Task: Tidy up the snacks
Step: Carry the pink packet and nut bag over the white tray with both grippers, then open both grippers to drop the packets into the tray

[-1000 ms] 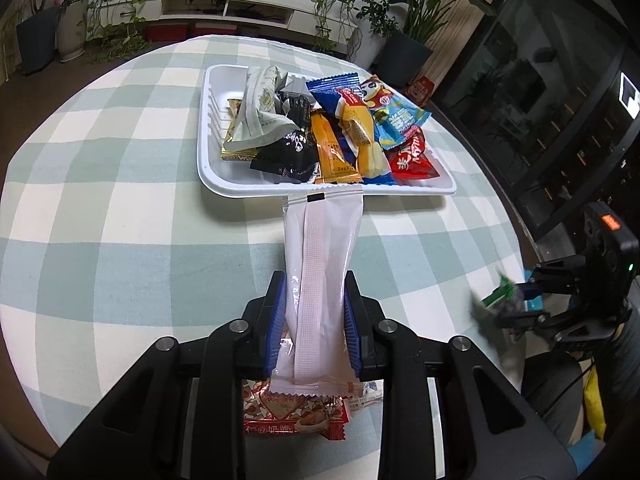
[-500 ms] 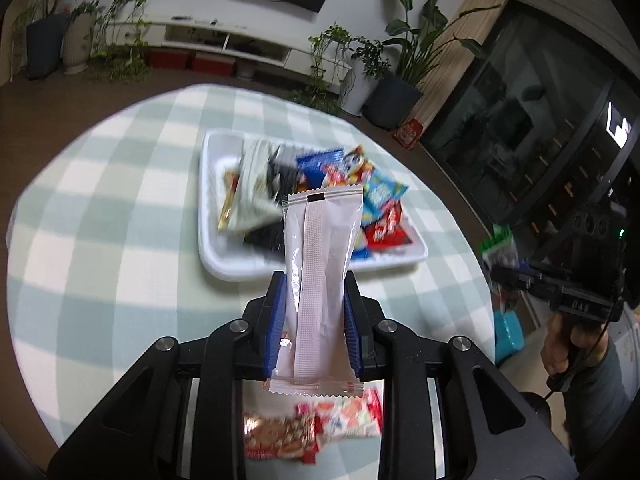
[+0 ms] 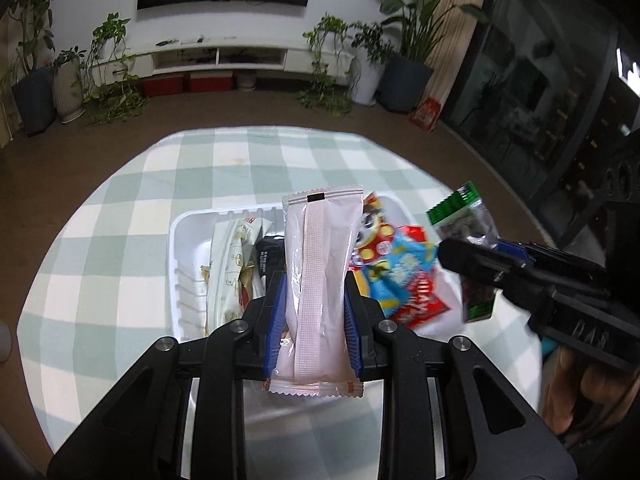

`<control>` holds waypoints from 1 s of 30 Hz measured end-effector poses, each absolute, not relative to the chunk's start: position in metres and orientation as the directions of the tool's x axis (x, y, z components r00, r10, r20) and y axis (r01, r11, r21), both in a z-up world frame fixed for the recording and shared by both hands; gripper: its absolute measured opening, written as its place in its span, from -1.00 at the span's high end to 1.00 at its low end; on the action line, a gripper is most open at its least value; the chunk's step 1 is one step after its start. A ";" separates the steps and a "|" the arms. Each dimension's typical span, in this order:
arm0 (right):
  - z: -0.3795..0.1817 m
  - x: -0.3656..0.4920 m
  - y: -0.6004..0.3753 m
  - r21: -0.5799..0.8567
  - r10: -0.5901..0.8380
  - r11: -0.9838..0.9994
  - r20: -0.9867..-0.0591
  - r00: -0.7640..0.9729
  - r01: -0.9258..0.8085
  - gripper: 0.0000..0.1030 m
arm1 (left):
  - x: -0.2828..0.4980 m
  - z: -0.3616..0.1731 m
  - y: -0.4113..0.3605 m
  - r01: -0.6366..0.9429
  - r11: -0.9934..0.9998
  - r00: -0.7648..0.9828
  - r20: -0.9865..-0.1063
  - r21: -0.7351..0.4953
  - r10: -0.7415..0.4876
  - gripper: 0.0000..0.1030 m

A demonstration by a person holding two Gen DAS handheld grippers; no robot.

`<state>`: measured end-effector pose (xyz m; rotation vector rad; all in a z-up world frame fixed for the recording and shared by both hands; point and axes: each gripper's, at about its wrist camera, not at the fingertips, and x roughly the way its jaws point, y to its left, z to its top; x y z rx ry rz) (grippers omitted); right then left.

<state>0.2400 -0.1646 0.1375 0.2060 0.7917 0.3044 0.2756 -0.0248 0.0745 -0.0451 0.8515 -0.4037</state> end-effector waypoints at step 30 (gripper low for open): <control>0.057 0.271 -0.146 0.130 0.234 0.970 -0.730 0.642 -0.206 0.31 | 0.314 0.006 -0.042 0.303 0.946 0.572 -0.773 -0.111 -0.274 0.44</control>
